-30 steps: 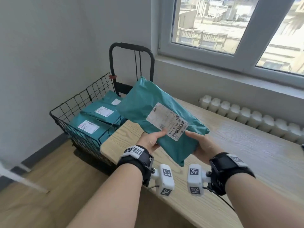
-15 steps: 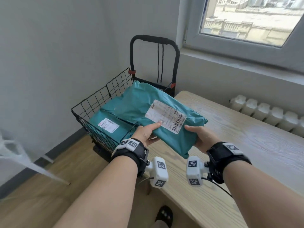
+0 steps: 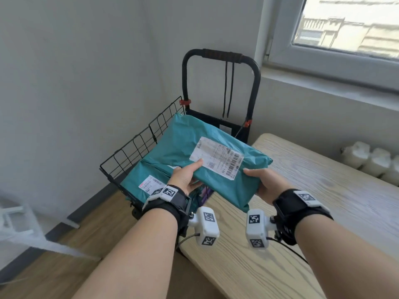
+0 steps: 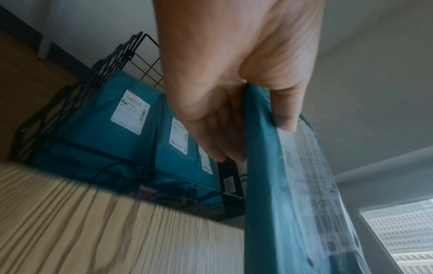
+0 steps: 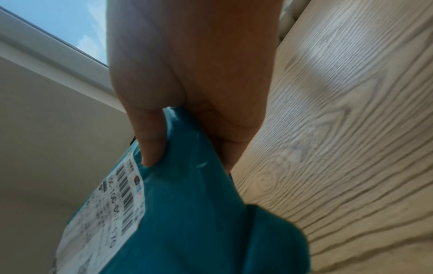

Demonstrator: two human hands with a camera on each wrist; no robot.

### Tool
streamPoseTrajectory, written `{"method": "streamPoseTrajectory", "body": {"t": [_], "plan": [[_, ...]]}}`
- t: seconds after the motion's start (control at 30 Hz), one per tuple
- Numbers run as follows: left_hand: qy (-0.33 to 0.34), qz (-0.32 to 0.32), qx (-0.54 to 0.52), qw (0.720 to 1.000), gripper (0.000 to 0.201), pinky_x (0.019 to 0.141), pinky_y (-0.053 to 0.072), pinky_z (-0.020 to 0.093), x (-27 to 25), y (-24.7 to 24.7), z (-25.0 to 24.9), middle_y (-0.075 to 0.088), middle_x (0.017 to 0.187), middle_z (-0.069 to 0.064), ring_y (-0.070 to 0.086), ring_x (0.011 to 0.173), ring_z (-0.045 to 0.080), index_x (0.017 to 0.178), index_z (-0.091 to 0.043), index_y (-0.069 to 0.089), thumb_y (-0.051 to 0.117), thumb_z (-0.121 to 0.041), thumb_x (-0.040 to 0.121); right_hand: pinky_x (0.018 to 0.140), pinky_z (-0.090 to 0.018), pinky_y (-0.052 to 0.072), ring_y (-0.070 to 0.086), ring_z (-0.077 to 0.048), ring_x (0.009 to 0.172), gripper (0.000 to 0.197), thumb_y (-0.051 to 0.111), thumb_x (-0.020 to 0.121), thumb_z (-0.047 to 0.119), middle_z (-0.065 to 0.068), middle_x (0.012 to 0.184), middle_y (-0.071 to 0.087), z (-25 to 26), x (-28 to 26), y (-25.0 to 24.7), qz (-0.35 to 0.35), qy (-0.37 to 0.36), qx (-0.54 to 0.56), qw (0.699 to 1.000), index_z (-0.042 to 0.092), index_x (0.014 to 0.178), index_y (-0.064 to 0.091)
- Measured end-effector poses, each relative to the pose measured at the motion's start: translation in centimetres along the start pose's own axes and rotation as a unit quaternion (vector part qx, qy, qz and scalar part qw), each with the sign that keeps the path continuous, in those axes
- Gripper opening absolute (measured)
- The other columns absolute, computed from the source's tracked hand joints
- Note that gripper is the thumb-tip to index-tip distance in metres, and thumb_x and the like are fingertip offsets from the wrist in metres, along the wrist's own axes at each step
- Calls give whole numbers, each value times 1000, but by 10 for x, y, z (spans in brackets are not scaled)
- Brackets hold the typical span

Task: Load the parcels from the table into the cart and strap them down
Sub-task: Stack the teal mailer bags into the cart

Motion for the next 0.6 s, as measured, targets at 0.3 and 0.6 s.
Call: {"method": "streamPoseTrajectory", "body": {"t": [0.3, 0.6], "plan": [[6, -77, -51, 996, 44, 78, 58, 41, 58, -45, -46, 71, 105, 11, 69, 88, 25, 113, -8, 63, 79, -29, 78, 89, -37, 54, 65, -27, 110, 32, 58, 91, -3, -10, 116, 70, 6, 40, 55, 8, 31, -17, 999, 8, 121, 59], [-24, -208, 188, 960, 69, 81, 57, 47, 163, -133, -103, 62, 109, 15, 64, 87, 32, 110, 3, 49, 75, -11, 48, 78, -41, 55, 67, -30, 95, 32, 54, 91, -11, -16, 113, 68, -11, 103, 118, -107, 33, -48, 993, 4, 120, 57]]}}
Point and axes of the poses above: each hand's wrist, its own x-axis towards the middle knuckle, its own y-axis out of the palm, z = x × y, the point moved 5 cm from there along x, towards the middle knuckle
